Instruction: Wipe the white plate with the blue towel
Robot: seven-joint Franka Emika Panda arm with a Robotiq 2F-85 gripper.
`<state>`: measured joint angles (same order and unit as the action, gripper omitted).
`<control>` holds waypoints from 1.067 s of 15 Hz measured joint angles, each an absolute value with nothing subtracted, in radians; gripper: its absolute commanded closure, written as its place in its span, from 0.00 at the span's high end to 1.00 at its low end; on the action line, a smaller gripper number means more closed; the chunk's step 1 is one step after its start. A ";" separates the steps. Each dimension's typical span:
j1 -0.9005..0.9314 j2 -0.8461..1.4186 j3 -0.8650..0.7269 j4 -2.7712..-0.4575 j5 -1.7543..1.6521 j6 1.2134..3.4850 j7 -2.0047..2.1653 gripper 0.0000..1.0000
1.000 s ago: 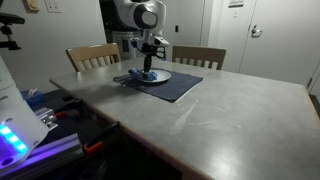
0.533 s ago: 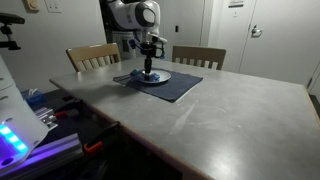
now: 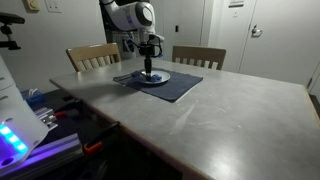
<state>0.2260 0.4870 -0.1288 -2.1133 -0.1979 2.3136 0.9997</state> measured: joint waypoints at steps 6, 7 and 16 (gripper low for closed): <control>0.225 0.509 -0.141 -2.090 -0.254 2.318 1.056 0.02; 0.225 0.513 -0.144 -2.085 -0.257 2.321 1.062 0.02; 0.221 0.569 -0.160 -2.008 -0.254 2.446 1.088 0.02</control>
